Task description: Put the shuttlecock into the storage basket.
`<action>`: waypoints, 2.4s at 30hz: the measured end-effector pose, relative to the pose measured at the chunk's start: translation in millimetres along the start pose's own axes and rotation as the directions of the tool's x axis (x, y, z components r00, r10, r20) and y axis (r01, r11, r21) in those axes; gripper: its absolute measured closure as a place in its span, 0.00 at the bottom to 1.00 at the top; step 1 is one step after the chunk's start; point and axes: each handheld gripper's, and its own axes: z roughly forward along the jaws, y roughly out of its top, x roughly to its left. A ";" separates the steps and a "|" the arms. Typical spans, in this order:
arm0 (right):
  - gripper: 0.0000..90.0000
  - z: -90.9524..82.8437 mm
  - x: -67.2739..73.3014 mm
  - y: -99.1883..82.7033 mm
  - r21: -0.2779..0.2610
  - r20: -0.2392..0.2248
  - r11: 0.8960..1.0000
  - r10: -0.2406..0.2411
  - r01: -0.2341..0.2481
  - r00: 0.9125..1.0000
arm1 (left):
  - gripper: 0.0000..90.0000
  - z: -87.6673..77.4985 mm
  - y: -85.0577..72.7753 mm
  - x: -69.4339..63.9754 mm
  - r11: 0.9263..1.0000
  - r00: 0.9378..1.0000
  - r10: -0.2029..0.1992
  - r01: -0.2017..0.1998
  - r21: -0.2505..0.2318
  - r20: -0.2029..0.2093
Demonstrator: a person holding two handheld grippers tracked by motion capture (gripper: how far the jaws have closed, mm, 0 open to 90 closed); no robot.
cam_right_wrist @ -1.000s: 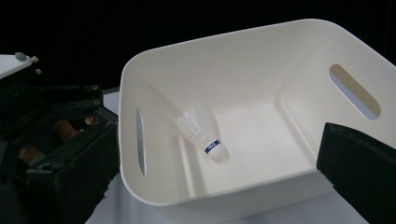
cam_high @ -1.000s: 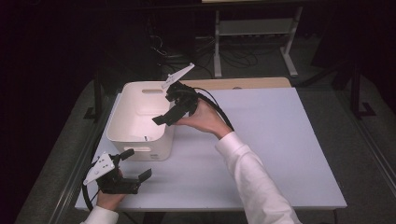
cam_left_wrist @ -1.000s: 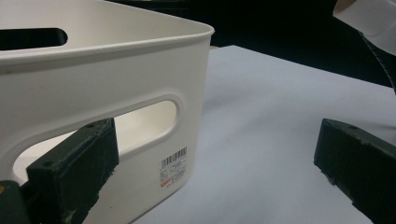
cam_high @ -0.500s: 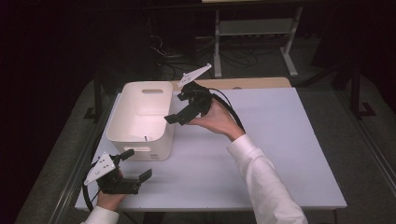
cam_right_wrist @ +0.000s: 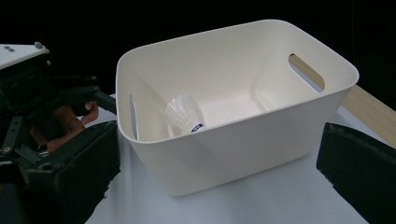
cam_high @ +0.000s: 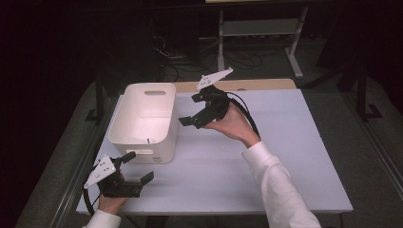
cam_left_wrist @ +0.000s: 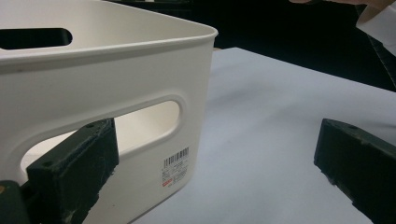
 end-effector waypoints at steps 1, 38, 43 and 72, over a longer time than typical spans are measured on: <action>0.00 -1.7 -0.7 -1.5 -0.003 0.003 1.000 0.001 -0.001 1.000 | 0.00 -0.1 0.1 0.3 1.000 1.000 -0.001 0.001 -0.003 0.001; 0.00 -61.9 -29.4 -62.9 -0.083 0.080 0.991 0.111 -0.104 0.991 | 0.00 -0.8 0.4 0.9 1.000 1.000 -0.012 0.012 0.005 -0.007; 0.00 -64.3 -28.6 -70.2 -0.082 0.080 0.992 0.104 -0.097 0.991 | 0.00 -1.0 0.5 1.0 1.000 1.000 -0.009 0.009 0.004 -0.008; 0.00 -102.1 -22.2 -118.6 -0.165 0.152 0.980 0.137 -0.111 0.979 | 0.00 -1.9 0.3 1.7 1.000 1.000 -0.008 0.008 0.006 -0.016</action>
